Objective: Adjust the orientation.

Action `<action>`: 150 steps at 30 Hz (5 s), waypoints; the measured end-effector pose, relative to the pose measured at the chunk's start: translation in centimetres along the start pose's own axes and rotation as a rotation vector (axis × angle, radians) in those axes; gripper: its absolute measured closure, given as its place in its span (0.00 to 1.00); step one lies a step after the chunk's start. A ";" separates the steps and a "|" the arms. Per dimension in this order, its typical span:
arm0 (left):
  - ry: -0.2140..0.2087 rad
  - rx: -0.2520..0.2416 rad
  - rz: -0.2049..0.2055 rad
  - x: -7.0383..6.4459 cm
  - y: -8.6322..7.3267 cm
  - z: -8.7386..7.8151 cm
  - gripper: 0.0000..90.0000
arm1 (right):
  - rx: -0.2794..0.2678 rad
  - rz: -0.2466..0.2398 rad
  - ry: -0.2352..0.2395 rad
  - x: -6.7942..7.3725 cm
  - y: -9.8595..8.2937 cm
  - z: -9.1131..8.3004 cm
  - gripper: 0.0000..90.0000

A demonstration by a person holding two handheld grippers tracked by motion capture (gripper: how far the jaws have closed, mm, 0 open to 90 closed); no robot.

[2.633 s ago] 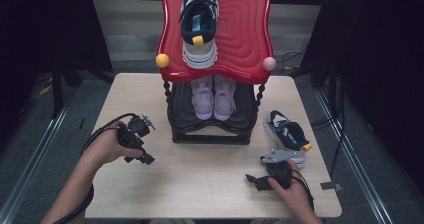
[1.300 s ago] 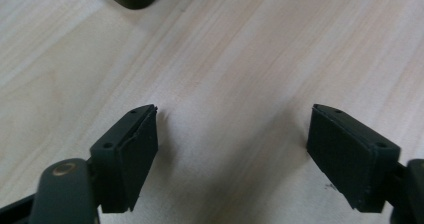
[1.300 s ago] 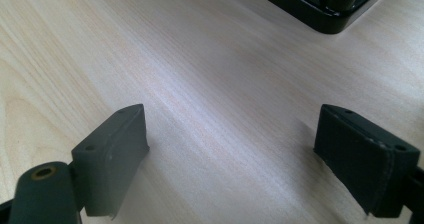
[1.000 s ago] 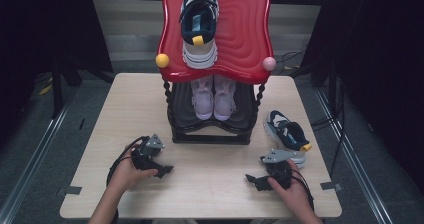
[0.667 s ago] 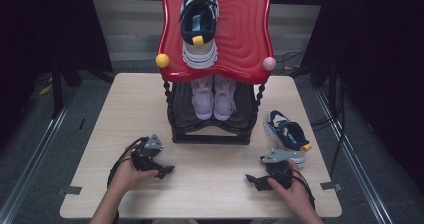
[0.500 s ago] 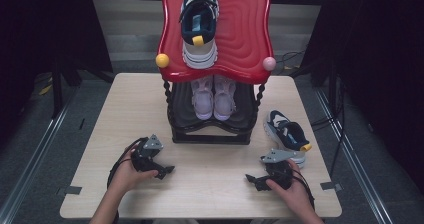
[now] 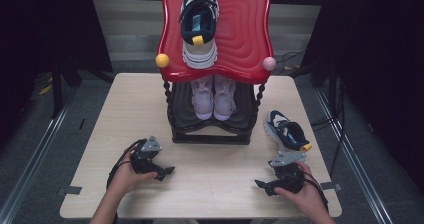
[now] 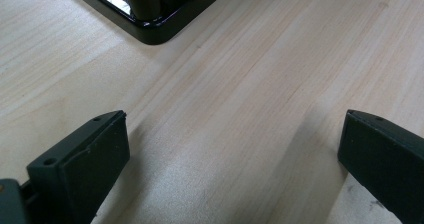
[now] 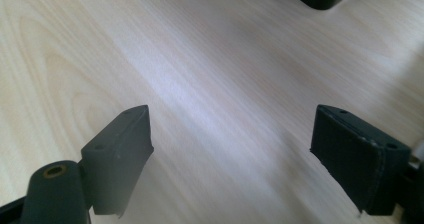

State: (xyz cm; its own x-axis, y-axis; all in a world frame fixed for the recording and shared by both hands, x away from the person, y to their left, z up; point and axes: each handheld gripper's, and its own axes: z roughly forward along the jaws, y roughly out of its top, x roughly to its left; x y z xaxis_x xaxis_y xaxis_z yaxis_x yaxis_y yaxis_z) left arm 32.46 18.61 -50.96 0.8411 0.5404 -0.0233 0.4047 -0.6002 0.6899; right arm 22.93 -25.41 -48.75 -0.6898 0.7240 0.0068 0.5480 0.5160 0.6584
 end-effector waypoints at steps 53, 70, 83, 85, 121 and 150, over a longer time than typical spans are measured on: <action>0.007 -0.011 0.004 0.0 -0.1 0.0 0.00 | -0.043 0.064 -0.082 -3.4 -1.1 -3.1 0.20; 0.008 -0.011 0.004 0.0 -0.1 0.0 0.00 | 0.017 0.019 -0.039 -3.7 -0.7 -4.9 0.28; 0.008 -0.011 0.004 0.0 -0.1 0.0 0.00 | 0.085 -0.051 -0.050 -5.5 4.7 -9.0 0.32; 0.007 -0.011 0.004 0.0 -0.1 0.0 0.00 | 0.086 -0.051 -0.052 -5.9 5.6 -9.0 0.32; 0.005 -0.012 -0.002 -0.1 -0.2 0.0 0.00 | 0.303 -0.151 -0.006 -6.1 8.4 -3.5 0.60; -0.005 -0.014 0.000 0.0 -0.2 0.0 0.00 | 0.559 -0.141 0.107 -7.1 9.8 -2.2 0.78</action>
State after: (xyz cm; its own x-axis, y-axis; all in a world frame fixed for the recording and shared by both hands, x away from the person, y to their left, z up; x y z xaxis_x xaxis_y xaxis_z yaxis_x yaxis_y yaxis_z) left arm 32.40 18.75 -51.06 0.8426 0.5379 -0.0267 0.3998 -0.5914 0.7003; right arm 32.22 -26.51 -40.69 -0.8022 0.5955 0.0433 0.5938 0.7882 0.1617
